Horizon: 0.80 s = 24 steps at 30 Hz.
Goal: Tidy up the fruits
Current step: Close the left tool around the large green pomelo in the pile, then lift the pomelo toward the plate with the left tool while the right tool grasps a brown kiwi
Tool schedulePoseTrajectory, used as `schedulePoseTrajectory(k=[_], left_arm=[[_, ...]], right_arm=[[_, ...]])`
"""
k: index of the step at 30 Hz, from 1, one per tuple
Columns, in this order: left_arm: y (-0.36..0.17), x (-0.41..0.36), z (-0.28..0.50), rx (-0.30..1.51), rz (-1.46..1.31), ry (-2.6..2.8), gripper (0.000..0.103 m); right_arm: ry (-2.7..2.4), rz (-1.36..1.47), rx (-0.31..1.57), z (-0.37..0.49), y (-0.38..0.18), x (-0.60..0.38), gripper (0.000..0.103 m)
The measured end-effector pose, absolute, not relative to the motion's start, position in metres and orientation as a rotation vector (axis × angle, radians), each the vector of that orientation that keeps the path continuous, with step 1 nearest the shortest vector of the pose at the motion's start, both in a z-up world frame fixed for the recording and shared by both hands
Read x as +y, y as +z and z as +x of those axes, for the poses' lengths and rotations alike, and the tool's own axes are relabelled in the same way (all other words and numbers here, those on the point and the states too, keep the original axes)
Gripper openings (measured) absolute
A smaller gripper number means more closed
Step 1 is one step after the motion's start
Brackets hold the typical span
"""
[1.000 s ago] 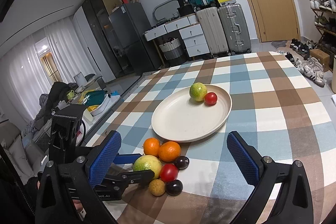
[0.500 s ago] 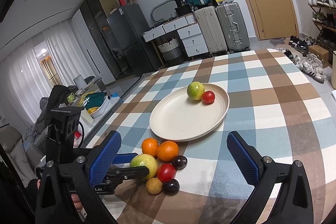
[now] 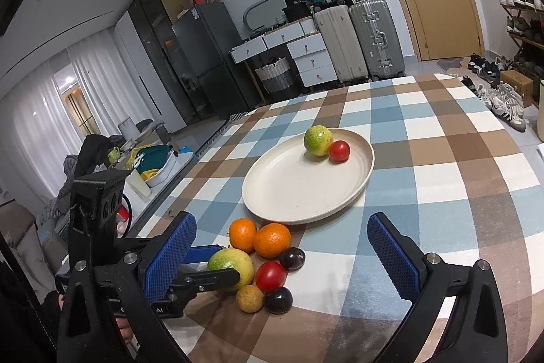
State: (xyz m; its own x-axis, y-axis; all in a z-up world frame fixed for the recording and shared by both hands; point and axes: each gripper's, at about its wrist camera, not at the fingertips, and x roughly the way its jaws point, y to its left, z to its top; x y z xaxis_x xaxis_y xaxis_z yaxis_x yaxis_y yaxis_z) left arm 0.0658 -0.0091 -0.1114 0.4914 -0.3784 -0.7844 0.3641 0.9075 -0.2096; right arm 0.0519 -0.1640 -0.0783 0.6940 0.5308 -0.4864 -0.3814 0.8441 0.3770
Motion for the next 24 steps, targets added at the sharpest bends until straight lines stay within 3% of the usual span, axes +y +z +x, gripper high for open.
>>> schedulePoseTrajectory(k=[24], left_arm=[[-0.088, 0.028, 0.073, 0.922, -0.231, -0.485, 0.042]], right_arm=[[0.552, 0.258, 0.658, 0.048, -0.091, -0.164, 0.103]])
